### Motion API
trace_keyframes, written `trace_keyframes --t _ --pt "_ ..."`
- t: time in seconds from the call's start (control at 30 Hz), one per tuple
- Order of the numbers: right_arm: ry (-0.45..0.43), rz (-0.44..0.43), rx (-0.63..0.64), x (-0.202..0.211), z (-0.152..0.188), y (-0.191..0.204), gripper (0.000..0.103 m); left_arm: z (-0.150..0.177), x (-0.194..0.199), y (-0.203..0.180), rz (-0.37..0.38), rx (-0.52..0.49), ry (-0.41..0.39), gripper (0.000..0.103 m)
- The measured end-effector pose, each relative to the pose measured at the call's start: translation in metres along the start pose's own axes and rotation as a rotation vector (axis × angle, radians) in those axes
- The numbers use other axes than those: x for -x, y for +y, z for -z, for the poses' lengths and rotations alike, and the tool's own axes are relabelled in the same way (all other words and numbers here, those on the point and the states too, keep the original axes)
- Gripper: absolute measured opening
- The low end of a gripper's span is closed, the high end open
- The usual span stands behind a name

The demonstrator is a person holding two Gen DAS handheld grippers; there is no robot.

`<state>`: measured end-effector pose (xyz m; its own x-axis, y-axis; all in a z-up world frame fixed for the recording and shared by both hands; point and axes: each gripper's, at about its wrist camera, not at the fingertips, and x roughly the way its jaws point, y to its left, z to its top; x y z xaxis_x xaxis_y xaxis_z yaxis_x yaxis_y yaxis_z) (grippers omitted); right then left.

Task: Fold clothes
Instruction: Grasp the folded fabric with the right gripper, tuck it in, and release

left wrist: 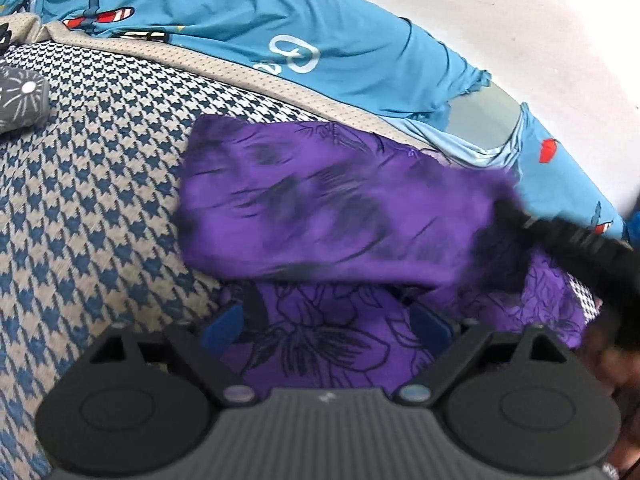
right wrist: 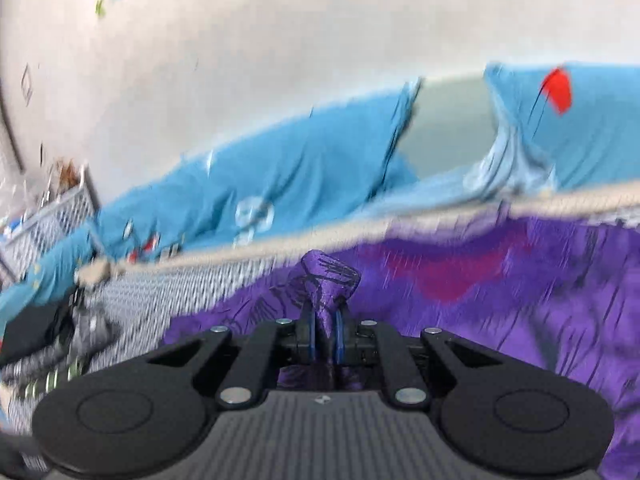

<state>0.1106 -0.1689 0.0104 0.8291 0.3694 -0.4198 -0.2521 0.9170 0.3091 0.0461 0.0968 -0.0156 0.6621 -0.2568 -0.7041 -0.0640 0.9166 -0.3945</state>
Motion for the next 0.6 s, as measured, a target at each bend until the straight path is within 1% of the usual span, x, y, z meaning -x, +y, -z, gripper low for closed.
trace_keyframes --t 0.17,0.2,0.27,0.37,0.43,0.47,0.53,0.6 --pt "-0.11 0.11 -0.012 0.014 -0.023 -0.021 0.01 -0.001 -0.007 0.003 -0.031 0.027 0.005 0.092" --pt "-0.113 0.144 -0.023 0.015 -0.025 -0.028 0.01 -0.001 -0.008 0.003 -0.034 0.031 0.006 0.093" --pt "-0.092 0.21 -0.076 0.015 -0.026 -0.044 0.01 -0.002 -0.01 0.001 -0.046 0.031 0.005 0.094" --pt "-0.016 0.31 -0.149 0.01 -0.022 -0.064 0.01 -0.002 -0.014 -0.004 -0.07 0.026 -0.003 0.097" --pt "0.031 0.36 -0.19 0.007 -0.016 -0.077 0.011 -0.002 -0.017 -0.007 -0.087 0.022 -0.008 0.097" --pt "0.051 0.37 -0.207 0.006 -0.013 -0.082 0.015 -0.002 -0.018 -0.008 -0.095 0.022 -0.012 0.098" --pt "0.085 0.37 -0.236 0.006 -0.01 -0.092 0.016 -0.004 -0.021 -0.008 -0.111 0.026 -0.024 0.099" --pt "0.078 0.371 -0.254 0.012 -0.012 -0.095 0.026 -0.008 -0.021 -0.006 -0.129 0.035 -0.047 0.099"
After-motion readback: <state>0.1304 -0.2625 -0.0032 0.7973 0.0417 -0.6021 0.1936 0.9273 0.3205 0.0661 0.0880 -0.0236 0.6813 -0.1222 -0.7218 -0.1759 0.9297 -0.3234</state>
